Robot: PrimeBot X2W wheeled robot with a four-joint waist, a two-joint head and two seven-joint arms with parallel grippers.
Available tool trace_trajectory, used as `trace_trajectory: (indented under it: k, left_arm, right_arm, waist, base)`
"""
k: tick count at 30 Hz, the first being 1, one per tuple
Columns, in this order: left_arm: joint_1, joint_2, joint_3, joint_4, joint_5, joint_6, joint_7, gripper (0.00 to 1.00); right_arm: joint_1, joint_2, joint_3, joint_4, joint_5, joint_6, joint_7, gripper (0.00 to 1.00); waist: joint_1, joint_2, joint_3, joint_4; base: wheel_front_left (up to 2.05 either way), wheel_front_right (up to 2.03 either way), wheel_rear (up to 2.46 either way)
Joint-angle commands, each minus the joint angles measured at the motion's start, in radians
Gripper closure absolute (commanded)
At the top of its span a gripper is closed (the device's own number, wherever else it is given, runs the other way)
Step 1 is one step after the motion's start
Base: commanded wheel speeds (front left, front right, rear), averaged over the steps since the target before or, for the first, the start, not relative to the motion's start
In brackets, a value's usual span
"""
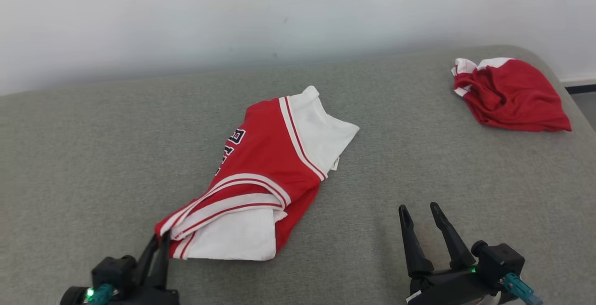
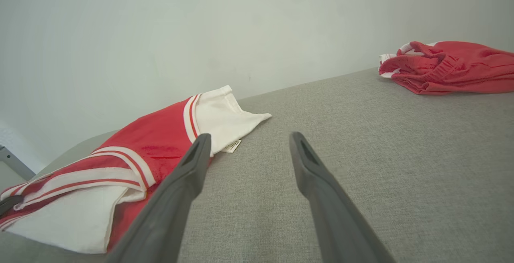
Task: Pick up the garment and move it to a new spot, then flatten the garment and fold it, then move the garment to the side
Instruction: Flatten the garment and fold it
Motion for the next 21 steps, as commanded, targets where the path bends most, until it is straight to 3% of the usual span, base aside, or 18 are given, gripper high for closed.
trace_trajectory:
  k: [1, 8, 15, 17, 21]
  left_arm:
    - [0.023, 0.018, 0.012, -0.023, -0.003, -0.004, -0.003, 1.00]
    - [0.138, 0.069, 0.032, -0.182, -0.019, 0.017, 0.046, 1.00]
    - [0.218, 0.081, 0.060, -0.282, -0.042, 0.057, 0.090, 1.00]
    - [0.226, 0.079, 0.057, -0.288, -0.030, 0.071, 0.079, 0.00]
    - [0.225, 0.066, 0.053, -0.304, -0.027, 0.081, 0.056, 0.00]
  right_arm:
    - [0.011, 0.000, -0.004, -0.002, -0.002, -0.003, -0.004, 0.00]
    - [0.024, 0.007, -0.008, 0.000, -0.001, -0.003, -0.004, 0.00]
    - [0.025, 0.001, -0.007, 0.012, 0.003, -0.003, -0.004, 0.00]
    - [0.024, -0.003, -0.005, 0.017, 0.006, -0.003, -0.004, 0.00]
    - [0.027, -0.007, -0.010, 0.020, 0.010, -0.003, -0.004, 0.00]
  waist:
    - [0.0000, -0.0001, -0.008, 0.023]
    - [0.0000, -0.0001, -0.014, 0.062]
    - [0.0000, -0.0001, -0.010, 0.071]
    - [0.0000, -0.0001, -0.014, 0.070]
    - [0.0000, -0.0001, -0.020, 0.074]
  base:
    - [0.00, 0.00, 0.00]
    - [0.00, 0.00, 0.00]
    - [0.00, 0.00, 0.00]
    - [0.00, 0.00, 0.00]
    - [0.00, 0.00, 0.00]
